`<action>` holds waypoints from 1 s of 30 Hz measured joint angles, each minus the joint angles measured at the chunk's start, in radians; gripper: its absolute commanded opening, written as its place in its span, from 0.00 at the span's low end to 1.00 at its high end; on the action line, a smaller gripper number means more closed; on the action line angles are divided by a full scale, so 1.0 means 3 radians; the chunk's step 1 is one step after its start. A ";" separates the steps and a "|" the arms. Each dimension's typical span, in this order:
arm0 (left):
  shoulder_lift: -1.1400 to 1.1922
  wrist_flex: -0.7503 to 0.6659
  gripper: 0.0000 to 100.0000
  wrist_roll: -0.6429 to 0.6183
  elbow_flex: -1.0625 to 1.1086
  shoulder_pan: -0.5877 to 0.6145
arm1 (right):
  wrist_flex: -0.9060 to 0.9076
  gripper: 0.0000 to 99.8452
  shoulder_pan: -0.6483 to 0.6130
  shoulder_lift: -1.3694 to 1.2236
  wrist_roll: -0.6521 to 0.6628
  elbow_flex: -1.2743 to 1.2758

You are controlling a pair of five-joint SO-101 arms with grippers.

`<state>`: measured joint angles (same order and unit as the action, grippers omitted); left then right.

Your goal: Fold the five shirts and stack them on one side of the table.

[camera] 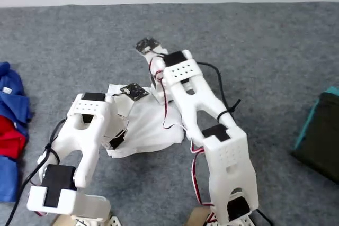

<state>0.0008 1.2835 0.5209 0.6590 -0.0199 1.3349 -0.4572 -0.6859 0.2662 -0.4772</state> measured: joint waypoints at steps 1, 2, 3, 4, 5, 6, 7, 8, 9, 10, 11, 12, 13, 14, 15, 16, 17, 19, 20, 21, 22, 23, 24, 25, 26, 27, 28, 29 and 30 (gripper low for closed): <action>0.0000 0.0000 0.01 0.0000 0.0000 0.0000 | -0.0066 0.02 0.0051 -0.0041 0.0031 0.0000; 0.0000 0.0000 0.01 0.0000 0.0000 0.0000 | -0.0123 0.02 0.0102 -0.0077 0.0061 -0.0020; 0.0000 0.0000 0.01 0.0000 0.0000 0.0000 | -0.0159 0.02 0.0153 -0.0113 0.0097 -0.0072; 0.0000 0.0000 0.01 0.0000 0.0000 0.0000 | -0.0184 0.02 0.0210 -0.0143 0.0133 -0.0128; 0.0000 0.0000 0.01 0.0000 0.0000 0.0000 | -0.0199 0.02 0.0261 -0.0179 0.0174 -0.0189; 0.0000 0.0000 0.01 0.0000 0.0000 0.0000 | -0.0205 0.02 0.0307 -0.0205 0.0215 -0.0266; 0.0000 0.0000 0.01 0.0000 0.0000 0.0000 | -0.0205 0.02 0.0353 -0.0240 0.0256 -0.0338; 0.0000 0.0000 0.01 0.0000 0.0000 0.0000 | -0.0205 0.02 0.0399 -0.0271 0.0292 -0.0414; 0.0000 0.0000 0.01 0.0000 0.0000 0.0000 | -0.0205 0.02 0.0440 -0.0302 0.0307 -0.0486; 0.0000 0.0000 0.01 0.0000 0.0000 0.0000 | -0.0205 0.02 0.0476 -0.0322 0.0317 -0.0547; 0.0000 0.0000 0.01 0.0000 0.0000 0.0000 | -0.0205 0.02 0.0496 -0.0338 0.0322 -0.0604; 0.0000 0.0000 0.01 0.0000 0.0000 0.0000 | -0.0184 0.02 0.0511 -0.0358 0.0338 -0.0675; 0.0000 0.0000 0.01 0.0000 0.0000 0.0000 | -0.0148 0.02 0.0517 -0.0363 0.0338 -0.0742; 0.0000 0.0000 0.01 0.0000 0.0000 0.0000 | -0.0097 0.02 0.0527 -0.0363 0.0338 -0.0793; 0.0000 0.0000 0.01 0.0000 0.0000 0.0000 | -0.0026 0.02 0.0532 -0.0363 0.0338 -0.0854; 0.0000 0.0000 0.01 0.0000 0.0000 0.0000 | 0.0066 0.02 0.0532 -0.0363 0.0338 -0.0926; 0.0000 0.0000 0.01 0.0000 0.0000 0.0000 | 0.0179 0.02 0.0527 -0.0363 0.0338 -0.1008; 0.0000 0.0000 0.01 0.0000 0.0000 0.0000 | 0.0440 0.02 0.0476 -0.0363 0.0338 -0.1181; 0.0000 0.0000 0.01 0.0000 0.0000 0.0000 | 0.0552 0.02 0.0435 -0.0363 0.0332 -0.1253; 0.0000 0.0000 0.01 0.0000 0.0000 0.0000 | 0.0670 0.02 0.0394 -0.0363 0.0332 -0.1320; 0.0000 0.0000 0.01 0.0000 0.0000 0.0000 | 0.0783 0.02 0.0348 -0.0363 0.0332 -0.1371; 0.0000 0.0000 0.01 0.0000 0.0000 0.0000 | 0.0895 0.02 0.0302 -0.0363 0.0332 -0.1406; 0.0000 0.0000 0.01 0.0000 0.0000 0.0000 | 0.0992 0.02 0.0261 -0.0363 0.0332 -0.1447; 0.0000 0.0005 0.01 0.0000 -0.0020 0.0000 | 0.1089 0.02 0.0235 -0.0363 0.0338 -0.1473; 0.0000 0.0010 0.01 0.0000 -0.0041 0.0000 | 0.1166 0.02 0.0215 -0.0363 0.0338 -0.1488; 0.0000 0.0036 0.01 0.0000 -0.0061 0.0000 | 0.1222 0.02 0.0215 -0.0363 0.0338 -0.1493; 0.0000 0.0046 0.01 0.0000 -0.0092 0.0000 | 0.1248 0.02 0.0215 -0.0363 0.0338 -0.1493; 0.0000 0.0056 0.01 0.0000 -0.0118 0.0000 | 0.1274 0.02 0.0215 -0.0378 0.0338 -0.1493; 0.0000 0.0077 0.01 0.0000 -0.0143 0.0000 | 0.1289 0.02 0.0225 -0.0414 0.0338 -0.1499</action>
<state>0.0008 1.3065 0.5209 0.6160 -0.0199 1.7215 -0.3897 -0.8101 0.3675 -0.9268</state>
